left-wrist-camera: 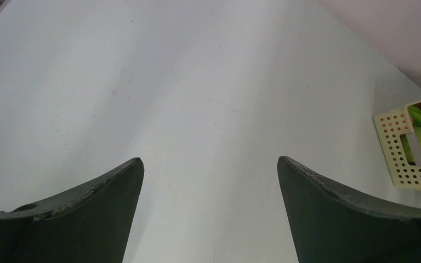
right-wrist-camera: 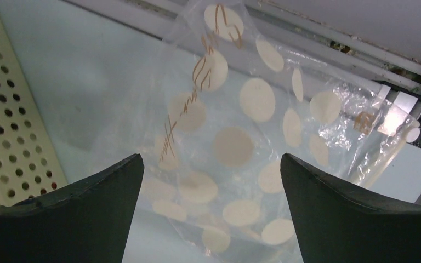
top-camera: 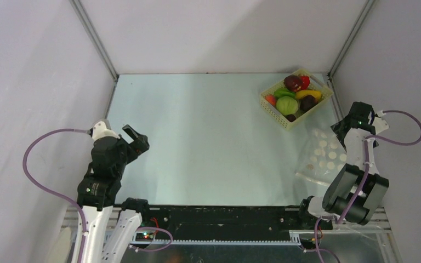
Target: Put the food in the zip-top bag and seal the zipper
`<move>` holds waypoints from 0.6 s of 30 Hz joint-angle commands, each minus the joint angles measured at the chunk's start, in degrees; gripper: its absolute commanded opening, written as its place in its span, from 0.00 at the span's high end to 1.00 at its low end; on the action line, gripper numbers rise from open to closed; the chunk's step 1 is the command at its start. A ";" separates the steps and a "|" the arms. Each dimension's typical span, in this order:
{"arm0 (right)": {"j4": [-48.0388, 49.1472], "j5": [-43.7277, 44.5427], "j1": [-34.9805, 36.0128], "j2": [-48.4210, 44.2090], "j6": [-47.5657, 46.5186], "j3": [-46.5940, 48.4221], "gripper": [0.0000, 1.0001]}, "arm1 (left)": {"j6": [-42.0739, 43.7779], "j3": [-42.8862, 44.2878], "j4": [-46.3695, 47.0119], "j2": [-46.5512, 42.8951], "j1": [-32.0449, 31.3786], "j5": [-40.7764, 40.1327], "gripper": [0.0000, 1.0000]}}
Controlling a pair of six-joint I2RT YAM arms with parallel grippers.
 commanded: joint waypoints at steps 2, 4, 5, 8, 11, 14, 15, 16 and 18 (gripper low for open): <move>2.59 2.61 -2.09 6.08 1.24 3.21 0.00 | 1.98 -0.43 -0.43 0.27 0.41 0.53 0.02; 2.95 1.25 -2.92 7.79 1.49 3.23 0.00 | 2.26 0.17 -0.51 0.59 0.44 1.00 0.02; 2.97 0.96 -3.09 8.57 1.67 3.23 0.00 | 2.41 0.31 -0.51 0.70 0.47 1.08 0.02; 2.51 2.07 -3.18 10.06 2.40 3.23 0.00 | 2.37 0.95 -0.60 0.90 0.40 1.35 0.02; 2.56 3.41 -3.13 11.75 2.70 3.19 0.05 | 2.20 0.77 -0.21 0.58 0.45 1.66 0.02; 3.92 2.34 -3.18 12.51 1.84 2.90 0.37 | 2.06 0.84 -0.20 0.48 0.43 1.94 0.02; 4.53 0.93 -3.13 12.60 1.34 2.80 0.54 | 2.15 0.95 -0.27 0.40 0.41 2.54 0.02; 4.65 0.27 -3.16 12.72 1.20 2.80 0.62 | 2.51 1.01 -0.35 0.34 0.44 2.94 0.02; 4.38 -0.76 -3.18 12.59 1.04 2.80 0.80 | 2.73 1.14 -0.45 -0.41 0.48 3.74 0.02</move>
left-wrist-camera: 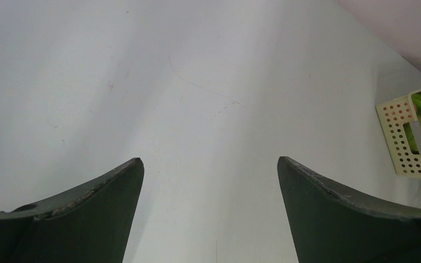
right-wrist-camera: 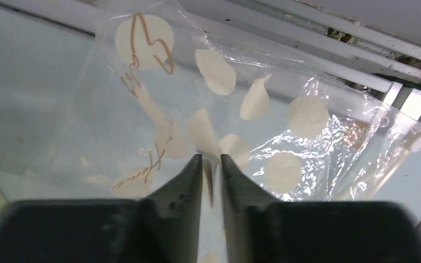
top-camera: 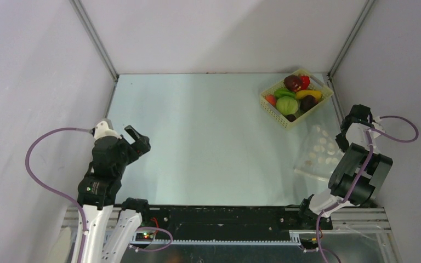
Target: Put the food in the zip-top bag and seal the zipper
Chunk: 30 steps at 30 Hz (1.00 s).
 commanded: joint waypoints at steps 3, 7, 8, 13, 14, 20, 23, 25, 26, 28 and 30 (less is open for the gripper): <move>0.76 -2.42 -0.14 -1.00 -0.26 1.12 1.00 | 1.88 1.11 -0.09 -2.16 0.45 3.07 0.02; -1.80 -2.84 1.29 -5.00 -1.99 0.93 1.00 | 2.80 0.69 0.35 -4.68 0.47 6.35 0.02; -2.44 -2.26 1.92 -7.14 -2.62 0.95 1.00 | 2.95 0.54 0.48 -5.52 0.44 8.00 0.02; -10.14 2.88 10.82 -18.40 -4.37 1.66 1.00 | 3.22 0.54 1.99 -6.90 0.45 14.13 0.02; -11.32 4.11 14.21 -20.02 -4.42 2.18 1.00 | 3.08 0.25 2.47 -7.02 0.45 15.99 0.02; -6.36 1.23 34.61 -33.54 -15.95 2.46 1.00 | 1.88 -2.59 6.87 -7.03 0.27 24.76 0.02; 2.17 -3.45 44.55 -38.50 -31.28 0.41 1.00 | 1.23 -3.23 8.08 -6.74 0.21 26.49 0.02; 6.07 -0.41 52.86 -39.30 -39.14 -0.93 1.00 | 1.01 -3.34 8.58 -6.45 0.22 27.74 0.02; 7.20 0.68 58.33 -39.13 -41.96 -1.03 0.98 | 0.92 -3.44 9.00 -6.44 0.15 28.24 0.02; 9.43 4.06 65.47 -37.07 -49.19 -1.60 0.96 | 0.53 -3.80 9.87 -6.41 -0.04 29.69 0.02; 12.13 8.31 70.78 -34.23 -52.71 -1.64 0.96 | -0.31 -4.42 11.37 -6.48 -0.35 31.21 0.02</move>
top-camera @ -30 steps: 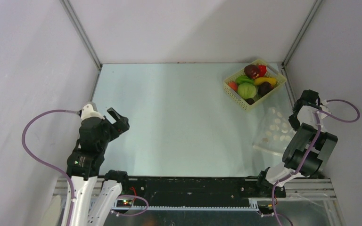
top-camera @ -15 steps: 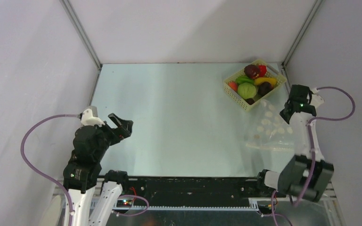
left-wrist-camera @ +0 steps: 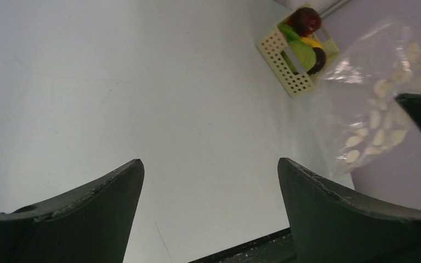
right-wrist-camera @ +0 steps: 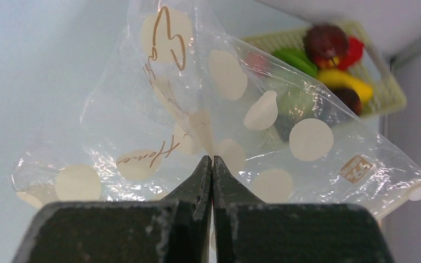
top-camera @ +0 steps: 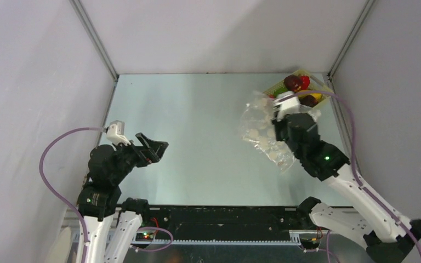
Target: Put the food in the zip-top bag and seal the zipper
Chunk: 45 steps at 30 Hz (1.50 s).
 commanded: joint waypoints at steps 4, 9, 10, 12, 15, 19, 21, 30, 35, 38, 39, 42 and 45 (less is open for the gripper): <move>5.96 6.60 14.53 10.65 -12.40 3.94 0.97 | -5.24 -3.71 12.46 0.37 -2.61 10.45 0.02; 6.09 5.08 22.32 16.70 -7.76 7.30 0.98 | -6.96 -6.55 21.42 5.73 -17.09 5.67 0.02; 5.32 5.57 22.87 18.56 -4.41 8.03 0.98 | -7.06 -6.54 22.08 8.72 -22.25 1.92 0.02; 1.64 6.30 23.41 21.79 3.94 12.66 1.00 | -7.44 -6.12 24.60 14.21 -29.03 -1.29 0.02; -5.75 6.08 23.55 26.80 14.20 17.43 1.00 | -6.31 -2.72 26.89 22.89 -36.04 -3.79 0.02; -9.31 -0.23 23.81 29.85 22.11 20.18 1.00 | -1.73 4.55 22.44 33.55 -43.66 -12.25 0.02; -9.38 -3.40 23.84 30.30 24.57 20.27 1.00 | -0.67 6.22 21.81 36.79 -45.24 -13.83 0.02; -10.10 -9.37 22.66 29.52 35.81 20.31 1.00 | -0.21 5.20 24.11 39.10 -45.75 -15.80 0.02; -12.70 -11.64 19.65 28.35 38.26 20.31 1.00 | 3.94 5.25 20.36 35.79 -45.80 -17.81 0.02; -14.69 -11.44 19.56 27.72 37.22 20.29 1.00 | 7.01 7.09 14.87 33.72 -45.80 -18.08 0.02; -15.20 -10.84 19.57 27.73 36.87 20.27 1.00 | 7.55 7.97 11.55 32.98 -45.84 -17.73 0.02; -17.52 -9.87 19.42 28.01 36.49 20.27 1.00 | 9.45 9.81 9.01 29.96 -45.89 -16.83 0.02; -17.50 -10.88 19.39 28.32 35.38 20.19 1.00 | 11.57 9.13 11.11 27.72 -45.95 -13.08 0.02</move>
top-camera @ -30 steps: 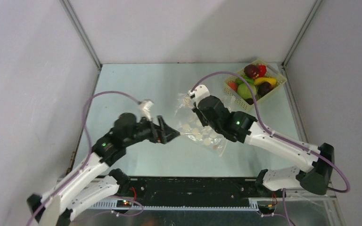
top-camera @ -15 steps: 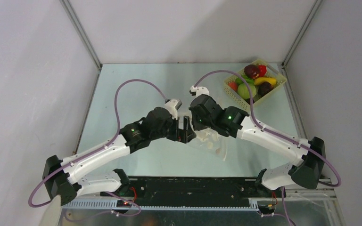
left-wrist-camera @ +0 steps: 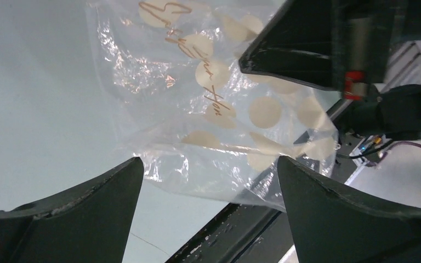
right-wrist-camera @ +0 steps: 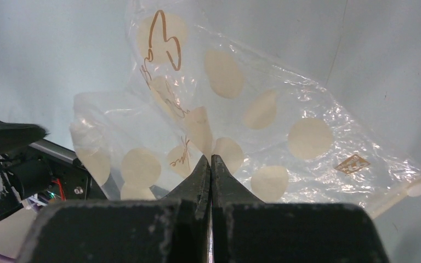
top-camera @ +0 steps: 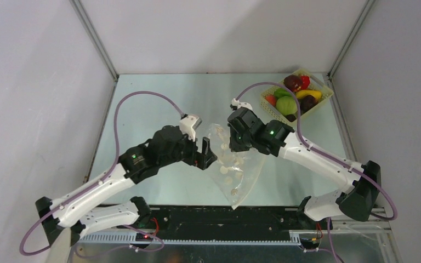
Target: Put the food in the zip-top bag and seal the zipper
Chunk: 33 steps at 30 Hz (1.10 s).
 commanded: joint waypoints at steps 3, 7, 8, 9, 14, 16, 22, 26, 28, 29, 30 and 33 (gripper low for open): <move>-0.87 -2.56 -0.17 -0.80 -1.58 2.13 1.00 | 7.88 2.67 -0.11 -3.98 -0.25 6.70 0.02; -0.63 -6.07 -0.71 -0.38 -0.24 2.13 1.00 | 9.97 3.68 0.80 -2.05 -0.60 8.38 0.02; -0.64 -6.72 -0.92 -0.40 0.29 2.13 1.00 | 11.10 3.91 0.88 -1.53 -0.86 8.96 0.02; -0.69 -7.36 -1.63 -0.36 1.82 2.13 1.00 | 11.96 3.91 1.02 -0.55 -1.80 9.70 0.02; -1.96 -14.20 -4.42 0.09 6.27 2.17 1.00 | 18.41 2.82 2.99 1.40 -6.45 8.75 0.02; -1.91 -15.80 -4.73 0.09 6.33 2.13 1.00 | 20.47 2.69 3.15 1.91 -8.05 8.58 0.02; -1.84 -23.15 -5.30 0.58 4.45 2.13 1.00 | 24.34 3.70 2.66 4.18 -10.22 8.81 0.02; -3.26 -28.29 -6.44 2.10 4.53 2.13 1.00 | 26.91 5.79 0.69 5.68 -12.52 7.17 0.00; -3.50 -31.15 -6.71 2.51 4.31 2.13 1.00 | 28.56 6.35 -0.40 6.26 -14.22 5.85 0.03; -3.21 -31.61 -6.74 2.52 4.27 2.13 1.00 | 29.35 6.45 -1.11 6.44 -14.92 5.19 0.05; -2.94 -32.62 -6.86 2.51 4.05 2.17 1.00 | 29.65 6.54 -1.29 6.80 -16.00 3.70 0.07; -1.90 -34.52 -7.08 2.34 3.82 2.14 1.00 | 30.30 6.54 -1.75 7.47 -17.39 1.98 0.20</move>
